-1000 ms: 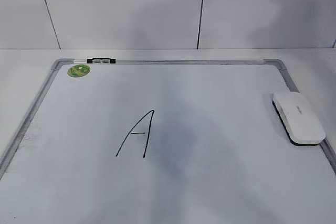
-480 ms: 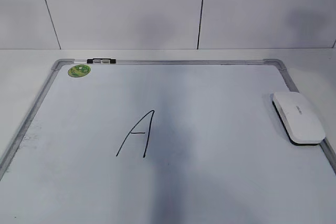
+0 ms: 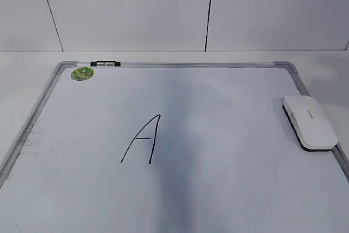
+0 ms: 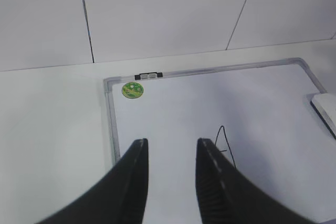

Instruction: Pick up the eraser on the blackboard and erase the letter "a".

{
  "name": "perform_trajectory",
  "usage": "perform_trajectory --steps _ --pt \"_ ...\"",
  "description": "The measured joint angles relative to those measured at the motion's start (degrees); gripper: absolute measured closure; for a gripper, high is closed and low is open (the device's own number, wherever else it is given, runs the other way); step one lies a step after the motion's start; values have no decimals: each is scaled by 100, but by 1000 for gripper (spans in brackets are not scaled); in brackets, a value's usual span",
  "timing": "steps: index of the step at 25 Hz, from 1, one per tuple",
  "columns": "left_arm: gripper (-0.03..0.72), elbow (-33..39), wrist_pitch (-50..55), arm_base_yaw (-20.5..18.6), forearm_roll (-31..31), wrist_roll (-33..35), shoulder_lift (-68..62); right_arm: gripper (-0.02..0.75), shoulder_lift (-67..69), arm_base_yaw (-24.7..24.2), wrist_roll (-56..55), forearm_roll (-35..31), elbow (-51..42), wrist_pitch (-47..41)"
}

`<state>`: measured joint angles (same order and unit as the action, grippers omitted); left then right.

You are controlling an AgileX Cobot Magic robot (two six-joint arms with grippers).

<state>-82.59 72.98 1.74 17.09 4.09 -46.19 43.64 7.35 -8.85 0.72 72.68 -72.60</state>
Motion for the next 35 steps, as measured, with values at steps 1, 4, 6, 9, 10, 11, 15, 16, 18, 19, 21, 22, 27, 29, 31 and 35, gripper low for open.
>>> perform_trajectory --steps 1,4,6,9,10,11,15,16,18,19,21,22,27,29,31,35 --pt "453 106 10 39 0 0 118 195 -147 0 41 -10 -74 -8" --pt "453 563 22 152 -15 0 531 195 -554 36 152 -14 -316 -21" --pt "453 868 33 220 -42 0 785 197 -818 86 202 -14 -525 -21" --pt "453 1301 33 268 -98 0 1191 197 -1235 137 226 -14 -830 -33" --pt "453 1435 33 267 -110 0 1330 197 -1389 159 230 -14 -942 -33" --pt "453 1569 33 280 -111 0 1459 197 -1543 178 240 -14 -1036 -33" --pt "454 2011 40 283 -133 0 1895 197 -2107 181 242 -14 -1457 -42" --pt "454 2130 40 283 -133 0 1973 197 -2225 181 253 -14 -1564 -42" --pt "454 2373 40 283 -137 0 2130 197 -2507 181 252 -14 -1747 -42" --pt "454 2481 40 283 -146 0 2198 197 -2626 181 252 -14 -1841 -45" --pt "454 2759 40 283 -146 0 2334 197 -2911 181 252 20 -2000 -55" --pt "453 2879 40 283 -146 0 2418 197 -3058 181 252 58 -2078 -55" --pt "453 3556 -145 283 -246 0 2878 197 -3709 181 252 305 -2501 -55" --pt "453 3787 -250 283 -299 0 3049 197 -3905 181 254 389 -2708 -58" --pt "453 4019 -327 283 -339 0 3195 197 -4074 181 254 430 -2973 -58" --pt "453 4462 -497 283 -548 -3 3446 197 -4256 181 265 452 -3489 -58"
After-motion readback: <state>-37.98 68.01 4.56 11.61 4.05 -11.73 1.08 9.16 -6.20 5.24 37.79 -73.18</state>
